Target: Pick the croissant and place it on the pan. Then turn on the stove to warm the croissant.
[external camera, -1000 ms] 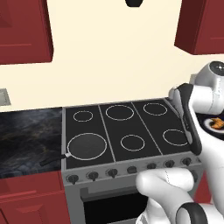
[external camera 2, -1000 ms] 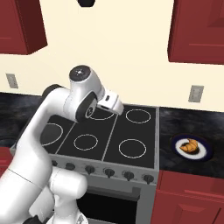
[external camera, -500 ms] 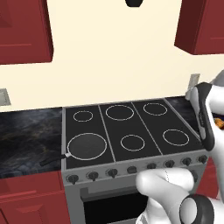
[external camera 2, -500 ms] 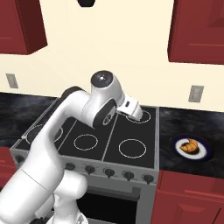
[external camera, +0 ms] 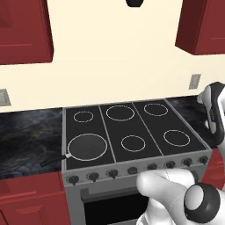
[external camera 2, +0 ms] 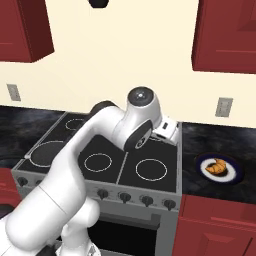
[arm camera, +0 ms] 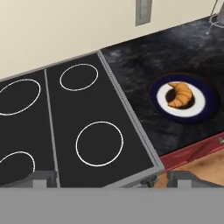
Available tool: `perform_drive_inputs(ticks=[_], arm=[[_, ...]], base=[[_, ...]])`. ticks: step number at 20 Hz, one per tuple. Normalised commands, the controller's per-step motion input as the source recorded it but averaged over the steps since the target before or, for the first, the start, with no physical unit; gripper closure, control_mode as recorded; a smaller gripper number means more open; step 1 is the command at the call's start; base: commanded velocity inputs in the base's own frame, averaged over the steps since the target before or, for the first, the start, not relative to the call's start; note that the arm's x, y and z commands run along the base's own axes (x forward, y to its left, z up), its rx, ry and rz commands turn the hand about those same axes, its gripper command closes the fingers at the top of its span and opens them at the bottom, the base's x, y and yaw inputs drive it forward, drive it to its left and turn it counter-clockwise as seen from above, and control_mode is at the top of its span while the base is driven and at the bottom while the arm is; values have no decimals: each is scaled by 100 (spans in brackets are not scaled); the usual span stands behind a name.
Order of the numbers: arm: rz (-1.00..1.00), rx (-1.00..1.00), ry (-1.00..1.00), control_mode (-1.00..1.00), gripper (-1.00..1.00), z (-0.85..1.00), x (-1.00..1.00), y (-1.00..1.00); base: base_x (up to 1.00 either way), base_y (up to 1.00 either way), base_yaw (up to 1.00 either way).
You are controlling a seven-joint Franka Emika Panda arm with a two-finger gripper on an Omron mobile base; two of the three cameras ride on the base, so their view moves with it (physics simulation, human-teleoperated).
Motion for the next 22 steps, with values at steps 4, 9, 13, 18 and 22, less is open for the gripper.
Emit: perform_drive_inputs(ticks=[4,9,13,18,22], arm=[[-8,1,3,-100,-100,-25,0,-31],[-10,1,3,-100,-100,-31,0,-38],[-11,8,8,-100,-100,-29,3,-45],[-11,10,11,-100,-100,-20,9,-43],[-11,6,16,-100,-100,-14,25,-39]], base=[[0,0,0],[0,0,0],[0,0,0],[0,0,0],[0,0,0]])
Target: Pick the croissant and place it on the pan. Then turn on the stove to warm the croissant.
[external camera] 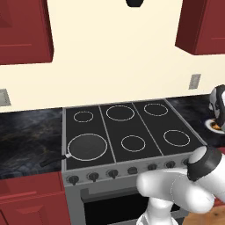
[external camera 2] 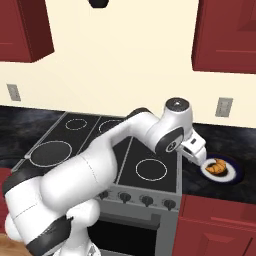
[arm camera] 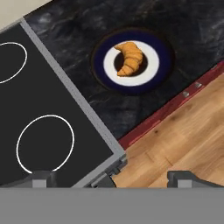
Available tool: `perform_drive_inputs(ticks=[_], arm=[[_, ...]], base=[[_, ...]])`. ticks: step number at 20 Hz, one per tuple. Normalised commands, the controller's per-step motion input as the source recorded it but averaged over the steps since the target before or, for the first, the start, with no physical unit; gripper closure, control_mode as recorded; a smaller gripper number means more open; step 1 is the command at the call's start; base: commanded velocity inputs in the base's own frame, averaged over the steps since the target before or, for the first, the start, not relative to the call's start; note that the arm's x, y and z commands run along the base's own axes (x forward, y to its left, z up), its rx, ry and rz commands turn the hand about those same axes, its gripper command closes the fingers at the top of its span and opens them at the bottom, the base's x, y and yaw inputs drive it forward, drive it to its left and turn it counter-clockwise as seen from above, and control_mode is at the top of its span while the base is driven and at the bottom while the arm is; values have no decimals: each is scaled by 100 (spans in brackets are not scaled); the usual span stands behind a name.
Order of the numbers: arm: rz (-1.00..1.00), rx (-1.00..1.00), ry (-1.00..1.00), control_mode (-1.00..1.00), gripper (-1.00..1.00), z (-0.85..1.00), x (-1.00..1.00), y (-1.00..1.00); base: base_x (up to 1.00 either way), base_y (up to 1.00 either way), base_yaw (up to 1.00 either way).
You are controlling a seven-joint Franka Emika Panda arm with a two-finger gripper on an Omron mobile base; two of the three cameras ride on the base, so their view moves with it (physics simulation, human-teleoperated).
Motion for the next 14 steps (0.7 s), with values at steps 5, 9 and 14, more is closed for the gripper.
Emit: perform_drive_inputs(ticks=[5,9,14], arm=[[-11,6,15,-100,-100,-12,30,-39],[-8,4,7,-100,-100,-23,24,-40],[-4,3,1,-100,-100,-35,24,-35]], base=[[0,0,0],[0,0,0],[0,0,0]])
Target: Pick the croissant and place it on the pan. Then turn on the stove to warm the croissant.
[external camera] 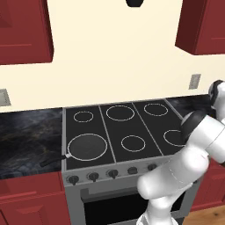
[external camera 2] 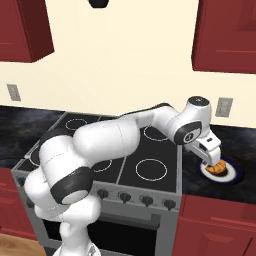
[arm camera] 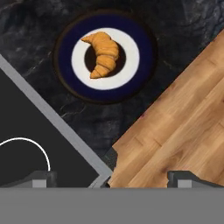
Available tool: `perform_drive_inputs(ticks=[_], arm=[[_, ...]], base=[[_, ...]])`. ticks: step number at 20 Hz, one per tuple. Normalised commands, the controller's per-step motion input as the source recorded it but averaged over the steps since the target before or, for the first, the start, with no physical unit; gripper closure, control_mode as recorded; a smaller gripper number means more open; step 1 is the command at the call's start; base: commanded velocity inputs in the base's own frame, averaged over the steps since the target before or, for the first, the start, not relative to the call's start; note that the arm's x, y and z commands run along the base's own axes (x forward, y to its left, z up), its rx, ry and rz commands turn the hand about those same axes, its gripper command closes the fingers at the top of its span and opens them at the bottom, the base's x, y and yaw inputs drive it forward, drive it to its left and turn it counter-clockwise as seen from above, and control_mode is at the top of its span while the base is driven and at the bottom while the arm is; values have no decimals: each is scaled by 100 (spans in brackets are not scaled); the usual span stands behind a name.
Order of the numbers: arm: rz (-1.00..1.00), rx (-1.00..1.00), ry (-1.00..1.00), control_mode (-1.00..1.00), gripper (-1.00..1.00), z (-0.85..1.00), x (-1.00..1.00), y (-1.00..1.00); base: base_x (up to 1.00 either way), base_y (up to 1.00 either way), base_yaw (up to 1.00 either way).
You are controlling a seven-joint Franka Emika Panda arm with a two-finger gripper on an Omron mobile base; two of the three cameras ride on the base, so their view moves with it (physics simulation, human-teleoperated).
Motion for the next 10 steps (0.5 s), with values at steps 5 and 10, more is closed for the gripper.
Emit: perform_drive_inputs(ticks=[5,10], arm=[[-2,0,1,-100,-100,-37,29,-22],[0,2,8,-100,-100,-31,33,-23]], base=[[0,0,0],[0,0,0]])
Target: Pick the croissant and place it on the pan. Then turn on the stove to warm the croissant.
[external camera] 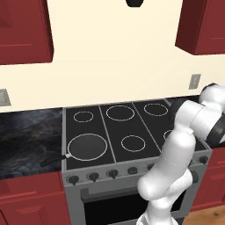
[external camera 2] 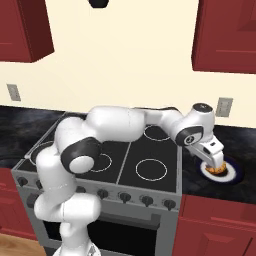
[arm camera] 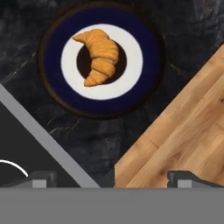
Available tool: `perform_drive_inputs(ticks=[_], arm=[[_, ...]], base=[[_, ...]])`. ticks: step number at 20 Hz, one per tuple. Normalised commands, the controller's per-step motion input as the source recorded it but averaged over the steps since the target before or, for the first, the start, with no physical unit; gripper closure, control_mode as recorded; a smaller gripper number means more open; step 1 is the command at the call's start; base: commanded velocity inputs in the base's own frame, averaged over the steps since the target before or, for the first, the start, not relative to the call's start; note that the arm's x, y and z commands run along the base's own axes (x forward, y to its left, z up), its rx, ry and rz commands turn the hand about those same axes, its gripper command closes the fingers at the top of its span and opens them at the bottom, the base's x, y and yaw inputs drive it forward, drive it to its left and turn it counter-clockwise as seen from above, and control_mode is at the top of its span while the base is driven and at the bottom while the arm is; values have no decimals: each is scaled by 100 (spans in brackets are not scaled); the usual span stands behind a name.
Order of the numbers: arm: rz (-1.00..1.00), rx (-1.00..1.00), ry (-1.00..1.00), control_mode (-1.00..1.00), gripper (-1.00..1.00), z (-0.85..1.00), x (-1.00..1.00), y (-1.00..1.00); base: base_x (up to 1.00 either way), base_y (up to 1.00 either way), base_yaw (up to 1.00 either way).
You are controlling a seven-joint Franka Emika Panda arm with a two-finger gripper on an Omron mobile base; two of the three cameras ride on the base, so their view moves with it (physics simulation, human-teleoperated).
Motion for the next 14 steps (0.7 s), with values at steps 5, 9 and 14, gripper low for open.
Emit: perform_drive_inputs(ticks=[5,9,14], arm=[[0,6,10,-100,-100,-28,28,-33],[0,9,7,-100,-100,-23,42,-30],[0,10,13,-100,-100,-17,45,-29]], base=[[0,0,0],[0,0,0],[0,0,0]])
